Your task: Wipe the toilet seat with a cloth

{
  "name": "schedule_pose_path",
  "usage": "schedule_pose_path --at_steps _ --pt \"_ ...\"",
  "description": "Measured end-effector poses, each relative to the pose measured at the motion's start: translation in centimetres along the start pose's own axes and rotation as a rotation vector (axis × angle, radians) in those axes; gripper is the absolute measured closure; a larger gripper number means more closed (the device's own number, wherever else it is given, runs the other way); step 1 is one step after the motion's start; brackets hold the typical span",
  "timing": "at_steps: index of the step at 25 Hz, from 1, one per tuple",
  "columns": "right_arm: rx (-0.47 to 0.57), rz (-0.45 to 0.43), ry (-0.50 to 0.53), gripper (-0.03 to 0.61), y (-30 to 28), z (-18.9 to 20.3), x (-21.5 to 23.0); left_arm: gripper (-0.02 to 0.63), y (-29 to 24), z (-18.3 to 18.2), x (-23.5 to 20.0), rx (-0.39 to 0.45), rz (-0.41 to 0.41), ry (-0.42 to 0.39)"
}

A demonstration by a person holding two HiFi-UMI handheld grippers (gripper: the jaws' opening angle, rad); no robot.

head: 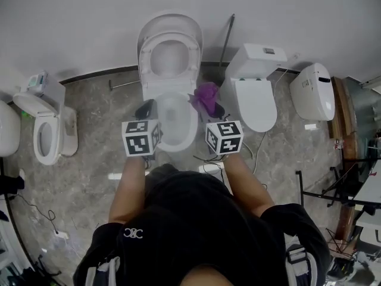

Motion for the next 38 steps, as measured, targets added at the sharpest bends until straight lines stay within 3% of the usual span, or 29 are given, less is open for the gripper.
schedule_pose_path --at_steps 7,16,28,33,38 --pt "-0.089 0.007 0.009 0.492 -4.8 0.2 0.7 0.611 -4.9 0.6 -3.4 -0.065 0.024 0.061" --pt "-0.204 0.002 -0.015 0.492 -7.2 3.8 5.6 0.611 -9.6 2.9 -2.1 -0.177 0.017 0.074" --pt "-0.325 -0.067 -0.076 0.492 -12.2 13.4 15.3 0.611 -17.5 8.7 2.8 -0.297 -0.023 0.047" --pt "-0.354 -0.036 -0.087 0.492 -16.8 19.9 19.3 0.611 -21.9 15.1 4.0 -0.372 -0.036 0.058" --pt "-0.389 -0.052 -0.088 0.492 -22.9 25.7 22.2 0.611 -27.3 20.1 3.0 -0.392 -0.055 0.123"
Point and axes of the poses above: the fingertips, and each gripper's own axes: y backward along the fingers, x to its right, z out of its underside, the point moved 9 cm from there along y, backward along the fingers, and after that the axes turned 10 degrees about -z, right-handed, at the moved point
